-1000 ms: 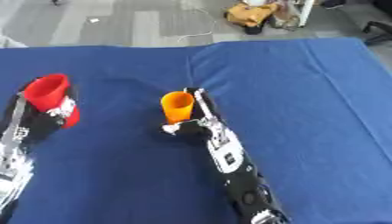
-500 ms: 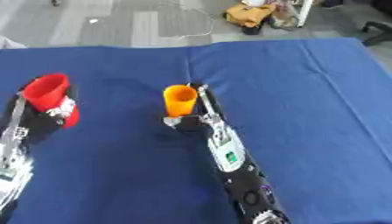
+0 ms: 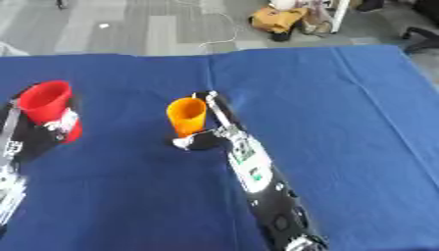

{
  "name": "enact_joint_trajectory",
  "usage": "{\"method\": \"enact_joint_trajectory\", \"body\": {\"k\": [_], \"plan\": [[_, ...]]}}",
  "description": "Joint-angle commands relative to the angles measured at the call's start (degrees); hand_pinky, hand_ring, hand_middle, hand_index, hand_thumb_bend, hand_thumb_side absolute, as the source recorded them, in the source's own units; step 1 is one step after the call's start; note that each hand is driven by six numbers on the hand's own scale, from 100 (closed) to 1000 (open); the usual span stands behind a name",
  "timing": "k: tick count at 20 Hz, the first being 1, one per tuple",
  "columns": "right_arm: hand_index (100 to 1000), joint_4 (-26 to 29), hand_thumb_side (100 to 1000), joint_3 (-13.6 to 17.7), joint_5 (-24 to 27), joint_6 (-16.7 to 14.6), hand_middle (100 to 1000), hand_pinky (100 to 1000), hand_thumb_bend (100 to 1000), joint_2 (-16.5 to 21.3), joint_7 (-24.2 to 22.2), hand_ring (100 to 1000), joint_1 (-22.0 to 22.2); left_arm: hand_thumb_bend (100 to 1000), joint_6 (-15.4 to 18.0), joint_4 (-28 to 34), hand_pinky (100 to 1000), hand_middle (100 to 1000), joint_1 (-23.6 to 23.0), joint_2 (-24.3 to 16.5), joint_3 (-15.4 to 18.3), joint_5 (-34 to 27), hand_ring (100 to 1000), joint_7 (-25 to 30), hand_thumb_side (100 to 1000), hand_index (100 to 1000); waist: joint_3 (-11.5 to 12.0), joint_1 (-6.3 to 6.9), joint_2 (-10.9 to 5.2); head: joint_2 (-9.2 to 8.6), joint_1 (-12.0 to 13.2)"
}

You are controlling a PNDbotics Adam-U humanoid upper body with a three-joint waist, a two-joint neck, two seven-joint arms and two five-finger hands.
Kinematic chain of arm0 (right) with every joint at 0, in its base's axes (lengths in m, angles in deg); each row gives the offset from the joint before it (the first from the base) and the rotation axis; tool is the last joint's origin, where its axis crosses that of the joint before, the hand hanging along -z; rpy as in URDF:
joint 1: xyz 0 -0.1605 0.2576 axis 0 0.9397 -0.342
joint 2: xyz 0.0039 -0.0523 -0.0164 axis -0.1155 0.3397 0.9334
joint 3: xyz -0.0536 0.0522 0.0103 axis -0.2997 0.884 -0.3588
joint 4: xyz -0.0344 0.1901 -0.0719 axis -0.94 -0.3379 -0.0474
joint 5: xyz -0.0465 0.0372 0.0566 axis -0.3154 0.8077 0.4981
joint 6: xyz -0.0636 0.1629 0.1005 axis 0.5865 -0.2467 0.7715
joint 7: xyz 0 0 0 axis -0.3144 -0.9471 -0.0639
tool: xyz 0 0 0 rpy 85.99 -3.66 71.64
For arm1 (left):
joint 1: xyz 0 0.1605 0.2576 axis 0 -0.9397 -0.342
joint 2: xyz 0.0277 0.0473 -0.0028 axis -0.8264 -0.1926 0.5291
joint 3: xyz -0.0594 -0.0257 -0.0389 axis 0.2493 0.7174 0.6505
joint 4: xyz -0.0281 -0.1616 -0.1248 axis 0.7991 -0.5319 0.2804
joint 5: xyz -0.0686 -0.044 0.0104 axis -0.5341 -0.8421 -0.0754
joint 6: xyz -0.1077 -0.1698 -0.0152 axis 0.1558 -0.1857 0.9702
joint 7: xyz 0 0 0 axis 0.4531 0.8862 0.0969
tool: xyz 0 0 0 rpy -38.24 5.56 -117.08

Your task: Pour the contents of one cup into another cup.

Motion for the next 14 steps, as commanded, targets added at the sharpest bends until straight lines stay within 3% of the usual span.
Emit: {"method": "enact_joint_trajectory", "body": {"k": [1, 2, 3, 14], "plan": [[373, 0.97, 100, -2.29, -0.26, -1.51, 298, 545, 631, 0.54, -3.09, 195, -0.8, 100, -0.28, 2.22, 100, 319, 1.53, -2.56, -0.57, 0.73, 336, 1.09, 418, 709, -0.03, 0.23, -1.12, -0.44, 0.08], [372, 1.0, 100, -2.93, -0.08, -2.04, 296, 545, 717, 0.47, -3.97, 195, -0.83, 100, -0.39, 2.45, 100, 317, 1.69, -2.98, -0.83, 0.95, 336, 1.47, 411, 709, -0.02, 0.25, -1.12, -0.43, 0.07], [372, 1.11, 100, -3.74, 0.19, -2.66, 298, 545, 632, 0.34, -4.94, 195, -0.92, 100, -0.49, 2.67, 100, 318, 1.91, -3.51, -1.17, 1.2, 336, 1.9, 409, 709, -0.02, 0.26, -1.11, -0.43, 0.06], [369, 3.45, 100, -9.12, 4.75, -6.18, 298, 546, 631, -0.93, -13.18, 196, -1.53, 100, -1.07, 4.52, 100, 315, 4.09, -7.75, -4.16, 3.67, 335, 6.14, 357, 712, -0.17, 0.65, -1.16, -0.48, -0.17]]}}
